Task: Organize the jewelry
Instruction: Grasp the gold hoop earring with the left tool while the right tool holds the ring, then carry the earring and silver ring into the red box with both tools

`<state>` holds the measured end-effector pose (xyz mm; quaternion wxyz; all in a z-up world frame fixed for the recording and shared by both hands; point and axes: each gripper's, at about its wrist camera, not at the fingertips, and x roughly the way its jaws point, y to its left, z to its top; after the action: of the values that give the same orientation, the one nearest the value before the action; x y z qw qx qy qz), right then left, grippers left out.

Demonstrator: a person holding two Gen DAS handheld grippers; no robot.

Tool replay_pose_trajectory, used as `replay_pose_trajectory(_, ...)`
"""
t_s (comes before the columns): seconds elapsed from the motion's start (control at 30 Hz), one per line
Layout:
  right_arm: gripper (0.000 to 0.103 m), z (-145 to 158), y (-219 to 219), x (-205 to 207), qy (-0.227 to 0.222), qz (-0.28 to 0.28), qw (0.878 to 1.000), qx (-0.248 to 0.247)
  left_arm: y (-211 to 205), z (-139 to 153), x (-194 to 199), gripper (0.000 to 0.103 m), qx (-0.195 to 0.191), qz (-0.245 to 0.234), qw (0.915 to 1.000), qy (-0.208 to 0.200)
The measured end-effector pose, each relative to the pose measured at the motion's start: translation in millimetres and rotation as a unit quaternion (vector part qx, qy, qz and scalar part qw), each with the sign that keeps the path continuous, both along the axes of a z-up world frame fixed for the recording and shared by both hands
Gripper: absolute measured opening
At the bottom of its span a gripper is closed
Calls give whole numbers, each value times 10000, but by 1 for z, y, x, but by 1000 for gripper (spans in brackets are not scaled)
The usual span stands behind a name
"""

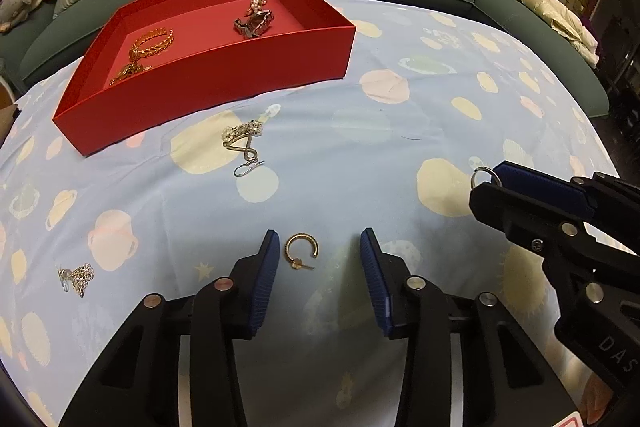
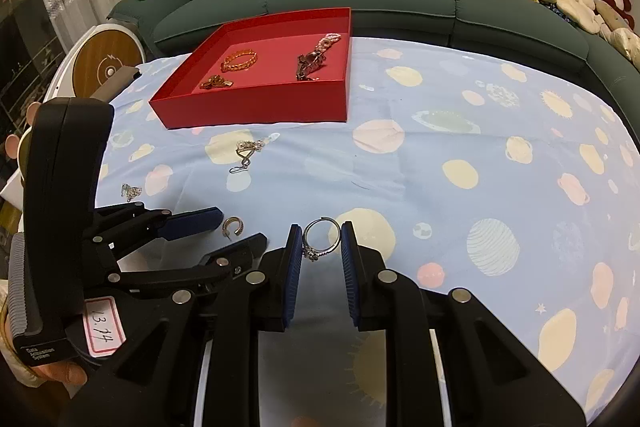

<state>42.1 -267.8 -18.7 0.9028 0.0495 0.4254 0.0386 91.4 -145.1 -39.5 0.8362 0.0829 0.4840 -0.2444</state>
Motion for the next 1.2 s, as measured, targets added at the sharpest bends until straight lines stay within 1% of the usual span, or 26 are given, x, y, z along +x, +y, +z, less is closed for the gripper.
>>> replay_pose_trajectory(0.03, 19, 0, -3, -1, 3, -24, 10000, 10, 0, 0, 0, 32, 2, 30, 10000, -23)
replay_pose_trajectory(0.07, 19, -1, -6, -2, 8, -47, 10000, 25, 1, 0, 0, 26, -8, 38, 10000, -38)
replay_pose_trajectory(0.1, 19, -1, -9, -2, 15, -68, 10000, 34, 2, 0, 0, 15, -11, 29, 10000, -52)
replay_pose_trajectory(0.13, 19, -1, -12, -3, 18, -87, 10000, 38, 2, 0, 0, 14, -17, 29, 10000, -47)
replay_pose_trajectory(0.37, 19, 2, -18, -4, -27, -145, 9999, 76, 9, 3, -5, 14, -88, -22, 9999, 51)
replay_pose_trajectory(0.53, 19, 8, -13, -2, -69, -107, 9999, 85, 21, 11, -2, 14, -178, 68, 9998, 59)
replay_pose_trajectory(0.63, 19, 12, -8, 2, -111, -85, 9998, 105, 29, 21, 1, 14, -230, 141, 9996, -9)
replay_pose_trajectory(0.7, 19, 17, -5, 8, -141, -76, 9997, 163, 36, 30, 6, 14, -330, 228, 9992, -20)
replay_pose_trajectory(0.93, 19, 42, 13, 36, -402, -32, 9988, 289, 66, 61, 28, 14, -549, 635, 9961, -262)
replay_pose_trajectory(1.07, 19, 54, 24, 54, -496, -10, 9982, 338, 81, 72, 41, 14, -588, 845, 9942, -307)
replay_pose_trajectory(1.2, 19, 62, 33, 71, -576, 32, 9979, 294, 90, 87, 59, 14, -505, 934, 9929, -540)
